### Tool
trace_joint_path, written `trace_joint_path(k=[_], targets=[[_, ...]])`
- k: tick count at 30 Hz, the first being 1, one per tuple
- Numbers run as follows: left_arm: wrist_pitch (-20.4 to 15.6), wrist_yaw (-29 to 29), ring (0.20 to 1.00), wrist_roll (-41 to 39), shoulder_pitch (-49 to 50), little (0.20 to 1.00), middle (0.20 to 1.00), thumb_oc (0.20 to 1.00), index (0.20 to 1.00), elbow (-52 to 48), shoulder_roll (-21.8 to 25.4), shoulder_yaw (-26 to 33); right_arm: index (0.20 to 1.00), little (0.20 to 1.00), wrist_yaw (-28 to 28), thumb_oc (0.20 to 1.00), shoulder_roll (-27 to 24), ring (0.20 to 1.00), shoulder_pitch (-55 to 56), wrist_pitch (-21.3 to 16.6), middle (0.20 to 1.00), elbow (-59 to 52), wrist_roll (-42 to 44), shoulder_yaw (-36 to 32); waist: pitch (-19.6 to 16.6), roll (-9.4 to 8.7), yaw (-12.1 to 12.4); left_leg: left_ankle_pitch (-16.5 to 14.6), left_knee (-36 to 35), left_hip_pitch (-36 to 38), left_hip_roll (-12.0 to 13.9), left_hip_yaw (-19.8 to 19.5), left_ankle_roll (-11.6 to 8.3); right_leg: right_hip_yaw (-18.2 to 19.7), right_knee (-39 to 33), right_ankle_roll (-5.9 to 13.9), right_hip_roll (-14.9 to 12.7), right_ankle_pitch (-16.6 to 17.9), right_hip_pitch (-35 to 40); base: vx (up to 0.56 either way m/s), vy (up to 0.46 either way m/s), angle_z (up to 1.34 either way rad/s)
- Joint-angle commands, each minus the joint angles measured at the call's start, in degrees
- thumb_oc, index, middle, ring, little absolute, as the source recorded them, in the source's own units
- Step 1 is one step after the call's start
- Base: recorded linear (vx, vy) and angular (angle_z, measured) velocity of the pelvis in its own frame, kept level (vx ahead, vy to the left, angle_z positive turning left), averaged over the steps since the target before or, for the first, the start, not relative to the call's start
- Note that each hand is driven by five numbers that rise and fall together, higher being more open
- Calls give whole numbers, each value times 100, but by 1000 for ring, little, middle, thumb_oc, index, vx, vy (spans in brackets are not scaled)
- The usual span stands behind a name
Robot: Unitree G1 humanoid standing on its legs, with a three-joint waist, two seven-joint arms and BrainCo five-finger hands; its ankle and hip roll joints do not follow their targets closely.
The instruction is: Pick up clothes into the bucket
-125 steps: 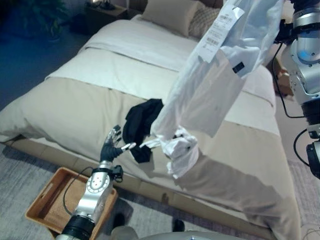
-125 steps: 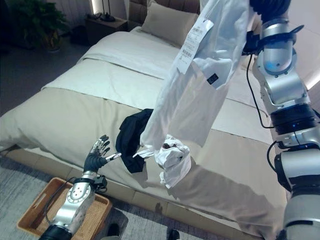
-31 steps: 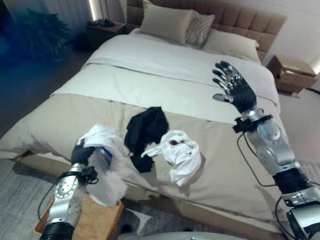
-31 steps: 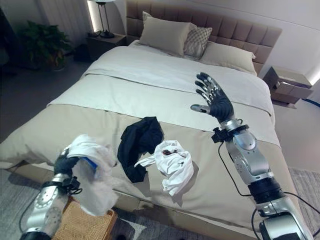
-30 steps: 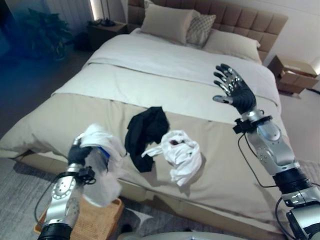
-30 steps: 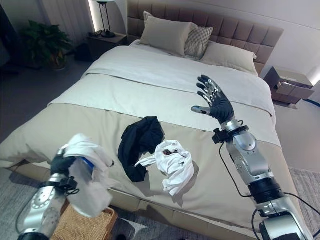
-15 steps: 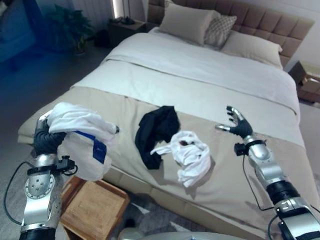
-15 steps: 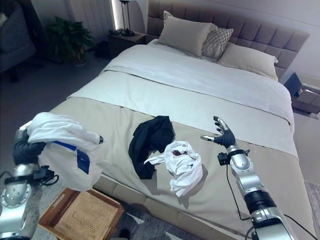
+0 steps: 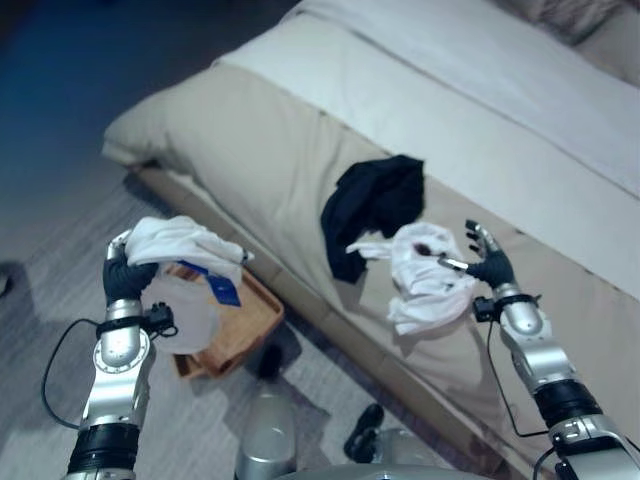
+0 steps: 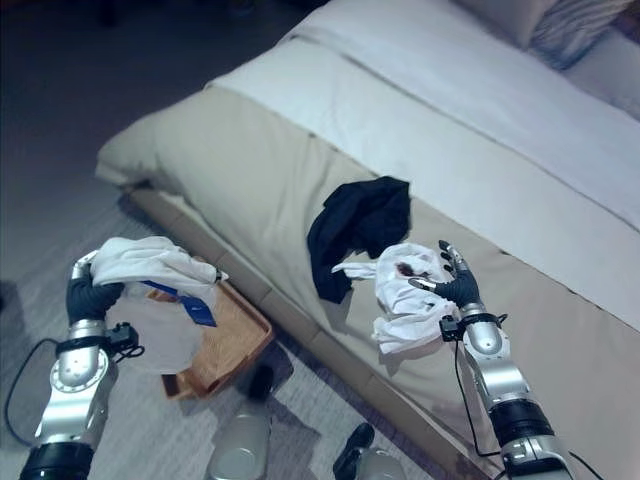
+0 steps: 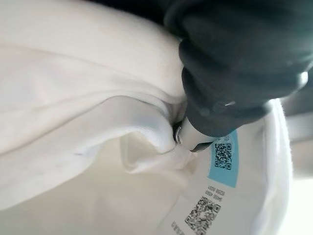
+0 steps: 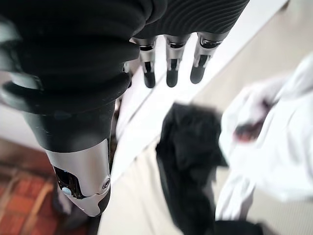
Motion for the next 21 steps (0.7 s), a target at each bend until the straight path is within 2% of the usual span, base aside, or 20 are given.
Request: trace_joint_path(k=[1, 3, 5, 7, 14, 21], targets=[[-352, 689, 200, 291, -515, 200, 200, 200, 200, 4, 329, 3, 1000, 1000, -341, 1000, 96, 1000, -262, -472, 1000, -331, 223, 47, -50, -128, 26, -120, 360, -181, 212, -20, 36, -48, 728, 307, -448, 221, -216, -80, 22, 22], [-336, 1081, 200, 250, -766, 200, 200, 200, 200, 254, 239, -41, 1000, 1000, -538, 1000, 244, 1000, -415, -530, 1000, -141, 330, 189, 83, -141, 46, -64, 428, -514, 146, -12, 64, -91, 911, 308, -544, 175, -525, -89, 43, 14], [-368, 1201, 200, 182, -880, 200, 200, 200, 200, 378, 223, -58, 1000, 1000, -570, 1000, 244, 1000, -439, -570, 1000, -162, 353, 225, 110, -137, 17, -65, 483, -689, 149, 21, 59, -90, 994, 309, -587, 125, -674, -54, 30, 12], [-377, 1509, 200, 237, -1068, 200, 200, 200, 200, 516, 318, -42, 1000, 1000, -673, 1000, 276, 1000, -496, -618, 1000, -187, 480, 305, 205, -176, -46, -79, 668, -1040, 143, 34, 38, -20, 1091, 278, -616, 134, -991, -54, 33, 18], [-328, 1832, 200, 130, -1662, 200, 200, 200, 200, 831, 647, -200, 1000, 1000, -760, 1000, 280, 1000, -507, -740, 1000, -414, 711, 365, 508, -242, -114, -92, 953, -1695, 60, -134, 14, -230, 1324, 238, -686, 26, -1442, -18, -18, 13], [-401, 2060, 200, -72, -2111, 200, 200, 200, 200, 684, 785, -191, 1000, 1000, -913, 1000, 252, 1000, -787, -758, 1000, -526, 782, 389, 759, -337, -189, -192, 1179, -2070, 52, -110, 88, -170, 1430, 271, -758, 73, -1827, -24, 7, 6]])
